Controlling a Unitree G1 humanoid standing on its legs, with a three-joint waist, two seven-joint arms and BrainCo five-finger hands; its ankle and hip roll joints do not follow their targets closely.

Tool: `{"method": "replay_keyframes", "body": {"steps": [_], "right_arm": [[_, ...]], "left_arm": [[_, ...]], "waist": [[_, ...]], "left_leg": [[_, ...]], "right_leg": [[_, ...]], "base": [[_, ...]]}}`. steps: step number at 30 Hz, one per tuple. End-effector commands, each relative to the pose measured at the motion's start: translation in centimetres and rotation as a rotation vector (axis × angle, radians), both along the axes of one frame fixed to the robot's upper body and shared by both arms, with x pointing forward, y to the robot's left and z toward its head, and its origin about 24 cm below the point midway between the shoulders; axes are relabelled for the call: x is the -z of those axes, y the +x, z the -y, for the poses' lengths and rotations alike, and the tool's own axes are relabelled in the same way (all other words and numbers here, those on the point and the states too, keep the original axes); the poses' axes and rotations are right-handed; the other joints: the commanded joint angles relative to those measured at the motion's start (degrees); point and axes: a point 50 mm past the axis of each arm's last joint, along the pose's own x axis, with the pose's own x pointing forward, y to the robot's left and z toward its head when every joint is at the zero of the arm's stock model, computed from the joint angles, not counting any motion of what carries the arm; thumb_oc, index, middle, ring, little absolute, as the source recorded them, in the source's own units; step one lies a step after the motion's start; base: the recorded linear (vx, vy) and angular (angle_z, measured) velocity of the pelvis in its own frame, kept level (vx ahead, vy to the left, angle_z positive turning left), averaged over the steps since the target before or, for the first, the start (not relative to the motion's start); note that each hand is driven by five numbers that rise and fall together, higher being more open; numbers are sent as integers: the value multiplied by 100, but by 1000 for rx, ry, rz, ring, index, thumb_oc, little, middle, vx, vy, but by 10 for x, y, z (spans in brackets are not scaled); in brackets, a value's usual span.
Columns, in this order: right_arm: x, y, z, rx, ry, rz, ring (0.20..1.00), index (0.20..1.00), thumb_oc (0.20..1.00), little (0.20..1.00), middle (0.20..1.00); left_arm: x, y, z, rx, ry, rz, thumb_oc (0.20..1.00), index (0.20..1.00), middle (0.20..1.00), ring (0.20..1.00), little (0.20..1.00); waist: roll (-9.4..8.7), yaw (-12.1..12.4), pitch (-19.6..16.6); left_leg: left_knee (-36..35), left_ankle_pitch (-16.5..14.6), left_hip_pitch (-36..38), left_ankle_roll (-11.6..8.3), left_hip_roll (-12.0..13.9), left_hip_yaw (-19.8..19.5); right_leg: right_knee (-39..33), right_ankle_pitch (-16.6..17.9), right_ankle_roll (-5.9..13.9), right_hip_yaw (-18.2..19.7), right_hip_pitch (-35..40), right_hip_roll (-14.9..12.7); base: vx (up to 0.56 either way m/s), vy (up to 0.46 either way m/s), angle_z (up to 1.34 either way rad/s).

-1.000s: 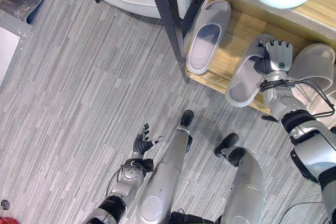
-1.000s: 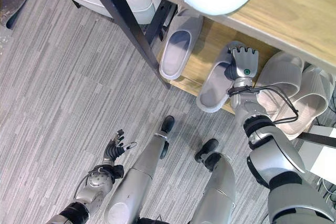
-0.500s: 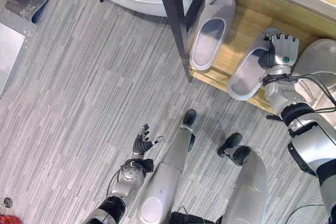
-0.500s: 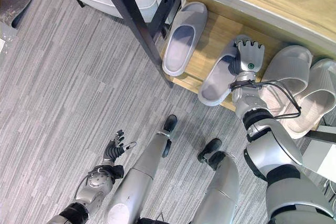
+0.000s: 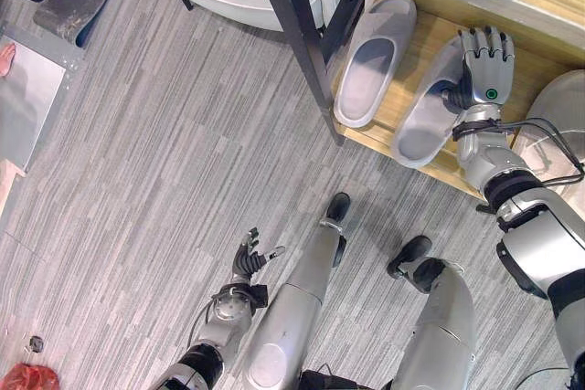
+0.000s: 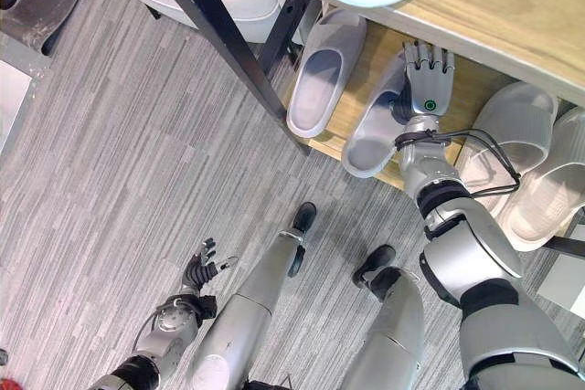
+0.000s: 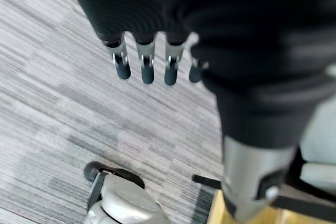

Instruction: Arrange the slippers neatly on the shoe rack.

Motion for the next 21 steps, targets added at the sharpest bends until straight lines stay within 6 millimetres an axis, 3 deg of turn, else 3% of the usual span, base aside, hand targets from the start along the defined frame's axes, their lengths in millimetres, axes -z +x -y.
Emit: {"method": "replay_keyframes", "body": {"steps": [1, 11, 14, 18, 19, 21], "right_arm": [[-43, 0, -14, -50, 9, 152, 1000, 1000, 1000, 1000, 1000], [-66, -20, -43, -180, 84, 391, 1000, 1000, 1000, 1000, 1000], [-57, -33, -45, -240, 203, 457, 1000, 1000, 1000, 1000, 1000], [-24, -47, -49, -316, 460, 472, 1000, 1000, 1000, 1000, 1000], [-2, -50, -57, -374, 641, 442, 1000, 1000, 1000, 1000, 1000], [10, -51, -61, -397, 740, 411, 1000, 1000, 1000, 1000, 1000]], "left_arm": [[-2, 2, -2, -24, -8, 20, 1000, 1000, 1000, 1000, 1000], [3, 1, -1, -63, 1, -6, 1000, 1000, 1000, 1000, 1000], [6, -2, 0, -77, 5, -20, 1000, 1000, 1000, 1000, 1000], [15, -10, 3, -83, 12, -62, 1000, 1000, 1000, 1000, 1000], [17, -12, 7, -77, 18, -75, 1000, 1000, 1000, 1000, 1000], [18, -12, 9, -74, 15, -80, 1000, 1000, 1000, 1000, 1000]], "waist": [[-181, -12, -6], [-316, -291, 25], [-326, -382, 30], [-331, -492, 37], [-326, -533, 48], [-323, -556, 45]], "left_leg": [[-6, -633, 386, -56, 212, -152], [-158, -672, 726, -73, 308, -106], [-141, -712, 785, -65, 322, -91], [-75, -767, 827, -54, 349, -78], [-55, -772, 828, -50, 364, -57], [-35, -771, 830, -49, 376, -41]], "right_leg": [[-603, -50, 417, 424, 544, 128], [-838, 11, 448, 416, 883, 222], [-842, -23, 455, 429, 950, 225], [-808, -59, 462, 450, 989, 231], [-807, -61, 465, 459, 995, 248], [-802, -61, 467, 457, 991, 255]], "base": [[1, 6, -3], [4, 1, -6], [7, 2, -3], [1, 7, -6], [-11, -7, -3], [-10, 1, -5]]}}
